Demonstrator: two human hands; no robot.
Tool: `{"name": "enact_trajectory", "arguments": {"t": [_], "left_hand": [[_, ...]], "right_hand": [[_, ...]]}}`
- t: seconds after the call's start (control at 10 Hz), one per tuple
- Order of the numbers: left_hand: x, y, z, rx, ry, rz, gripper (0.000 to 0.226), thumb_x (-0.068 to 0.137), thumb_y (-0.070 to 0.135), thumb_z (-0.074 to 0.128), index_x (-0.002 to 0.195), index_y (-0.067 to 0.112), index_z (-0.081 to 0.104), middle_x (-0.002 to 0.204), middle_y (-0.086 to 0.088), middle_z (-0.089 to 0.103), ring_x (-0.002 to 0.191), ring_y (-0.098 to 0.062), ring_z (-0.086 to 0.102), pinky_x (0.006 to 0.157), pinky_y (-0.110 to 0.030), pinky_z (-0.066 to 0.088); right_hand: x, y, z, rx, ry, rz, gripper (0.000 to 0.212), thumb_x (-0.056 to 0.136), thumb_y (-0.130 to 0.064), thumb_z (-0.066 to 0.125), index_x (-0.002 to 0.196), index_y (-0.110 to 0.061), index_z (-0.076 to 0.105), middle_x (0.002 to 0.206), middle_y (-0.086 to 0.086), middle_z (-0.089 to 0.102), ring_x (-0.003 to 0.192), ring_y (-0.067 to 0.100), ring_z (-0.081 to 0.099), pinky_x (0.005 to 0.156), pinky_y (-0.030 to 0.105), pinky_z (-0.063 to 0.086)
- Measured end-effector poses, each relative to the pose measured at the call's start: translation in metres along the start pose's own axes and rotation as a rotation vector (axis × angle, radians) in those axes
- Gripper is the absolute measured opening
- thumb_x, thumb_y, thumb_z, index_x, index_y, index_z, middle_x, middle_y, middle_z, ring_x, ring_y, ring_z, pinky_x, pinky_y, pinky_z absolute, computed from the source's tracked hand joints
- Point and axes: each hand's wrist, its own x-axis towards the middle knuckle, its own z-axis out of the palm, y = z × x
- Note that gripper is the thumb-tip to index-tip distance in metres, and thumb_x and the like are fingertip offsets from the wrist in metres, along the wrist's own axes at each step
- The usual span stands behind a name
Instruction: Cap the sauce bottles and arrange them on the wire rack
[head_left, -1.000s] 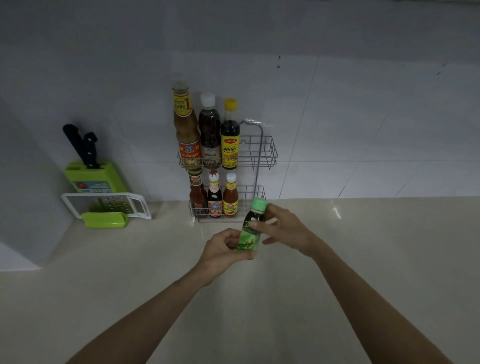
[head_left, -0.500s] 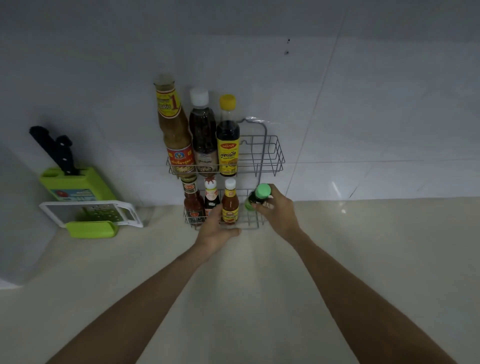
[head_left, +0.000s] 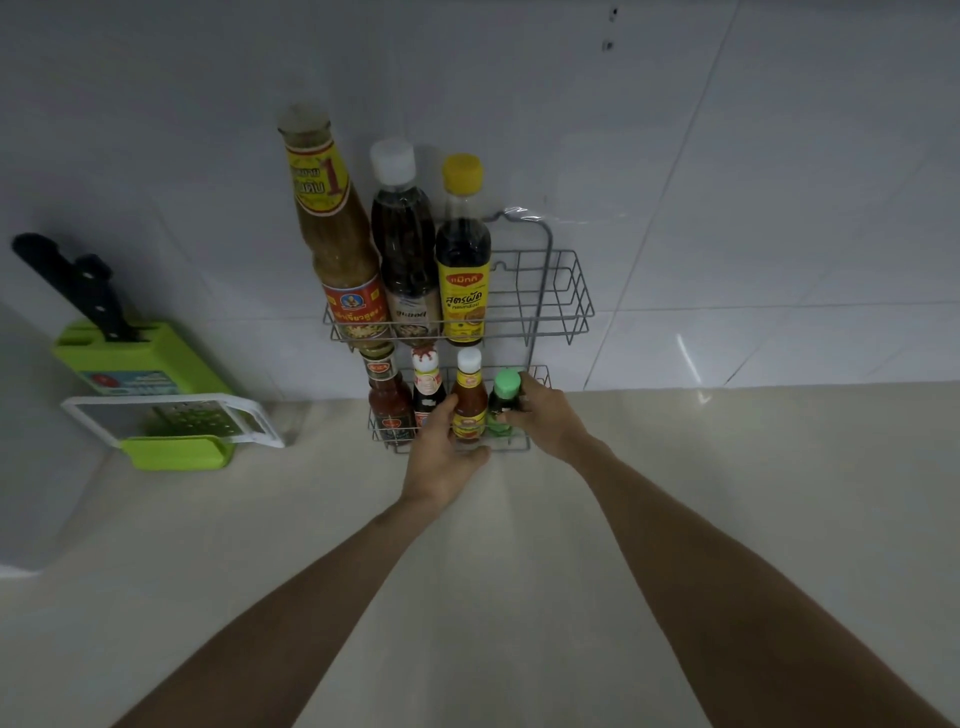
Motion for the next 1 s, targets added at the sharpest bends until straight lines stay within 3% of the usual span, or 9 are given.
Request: {"name": "enact_trajectory", "arguments": {"t": [0.1, 0.3, 0.4, 0.5, 0.6, 0.7, 0.8, 0.9, 1.0], "left_hand": [[0.001, -0.005, -0.001, -0.012, -0.005, -0.029, 0.084, 0.076, -0.003, 0.073, 0.147, 0.01, 0.031, 0.143, -0.005, 0.05, 0.131, -0.014, 0.047, 0.11, -0.025, 0.034], [0.002, -0.01, -0.004, -0.021, -0.029, -0.027, 0.084, 0.076, -0.007, 0.071, 0.147, 0.012, 0.032, 0.143, -0.005, 0.049, 0.13, -0.015, 0.047, 0.114, -0.039, 0.037], [0.003, -0.012, -0.005, -0.002, -0.046, -0.024, 0.083, 0.075, -0.001, 0.068, 0.148, 0.016, 0.033, 0.145, -0.002, 0.049, 0.13, -0.015, 0.049, 0.112, -0.042, 0.039], [0.0, -0.006, -0.007, 0.002, -0.036, -0.047, 0.069, 0.084, -0.01, 0.056, 0.146, 0.011, 0.035, 0.146, -0.006, 0.046, 0.133, -0.019, 0.047, 0.113, -0.034, 0.037], [-0.008, -0.002, -0.013, 0.055, -0.042, -0.061, 0.06, 0.088, -0.012, 0.049, 0.144, 0.009, 0.04, 0.141, -0.005, 0.05, 0.131, -0.017, 0.047, 0.108, -0.024, 0.036], [-0.018, 0.004, -0.021, 0.167, -0.075, -0.041, 0.055, 0.089, -0.01, 0.048, 0.14, 0.012, 0.047, 0.133, 0.001, 0.052, 0.121, -0.01, 0.047, 0.098, -0.015, 0.03], [-0.028, 0.015, -0.03, 0.288, -0.062, -0.009, 0.051, 0.089, -0.002, 0.05, 0.136, 0.017, 0.051, 0.141, -0.005, 0.049, 0.127, -0.024, 0.048, 0.096, -0.019, 0.031], [-0.037, 0.025, -0.041, 0.487, -0.071, -0.002, 0.047, 0.092, 0.014, 0.05, 0.138, 0.022, 0.05, 0.15, -0.008, 0.041, 0.136, -0.03, 0.036, 0.11, -0.033, 0.031], [-0.048, 0.035, -0.053, 0.721, -0.086, -0.014, 0.049, 0.094, 0.038, 0.039, 0.143, 0.033, 0.04, 0.156, -0.003, 0.031, 0.146, -0.03, 0.018, 0.117, -0.055, 0.014]], "right_hand": [[0.001, 0.002, 0.004, 0.0, -0.014, 0.018, 0.042, 0.081, -0.009, 0.07, 0.119, -0.005, 0.053, 0.108, 0.015, 0.066, 0.095, 0.026, 0.059, 0.078, 0.031, 0.044], [0.002, 0.002, 0.004, -0.051, -0.047, 0.058, 0.046, 0.084, -0.012, 0.067, 0.124, -0.004, 0.046, 0.109, 0.019, 0.065, 0.101, 0.034, 0.06, 0.072, 0.028, 0.038], [-0.004, -0.001, 0.004, -0.08, -0.044, 0.082, 0.052, 0.087, -0.002, 0.057, 0.135, -0.006, 0.037, 0.118, 0.021, 0.061, 0.109, 0.038, 0.058, 0.075, 0.028, 0.037], [-0.015, -0.006, 0.005, -0.104, -0.023, 0.119, 0.071, 0.085, 0.011, 0.044, 0.148, -0.006, 0.016, 0.133, 0.022, 0.053, 0.118, 0.042, 0.052, 0.084, 0.036, 0.043], [-0.028, -0.013, 0.005, -0.117, 0.016, 0.118, 0.071, 0.084, 0.012, 0.042, 0.148, -0.003, 0.013, 0.139, 0.02, 0.051, 0.122, 0.041, 0.051, 0.092, 0.038, 0.044], [-0.043, -0.018, 0.004, -0.149, 0.025, 0.091, 0.054, 0.087, 0.004, 0.047, 0.138, -0.003, 0.029, 0.129, 0.023, 0.057, 0.116, 0.042, 0.054, 0.082, 0.033, 0.041], [-0.065, -0.028, -0.005, -0.236, 0.009, 0.073, 0.047, 0.088, -0.018, 0.056, 0.13, -0.005, 0.038, 0.123, 0.023, 0.057, 0.113, 0.04, 0.054, 0.082, 0.036, 0.043], [-0.09, -0.042, -0.017, -0.363, 0.016, 0.026, 0.055, 0.087, -0.034, 0.057, 0.132, -0.006, 0.04, 0.126, 0.021, 0.053, 0.121, 0.038, 0.048, 0.095, 0.042, 0.042], [-0.121, -0.063, -0.032, -0.47, 0.024, 0.004, 0.062, 0.088, -0.041, 0.056, 0.137, -0.006, 0.039, 0.133, 0.02, 0.049, 0.128, 0.035, 0.042, 0.108, 0.043, 0.034]]}}
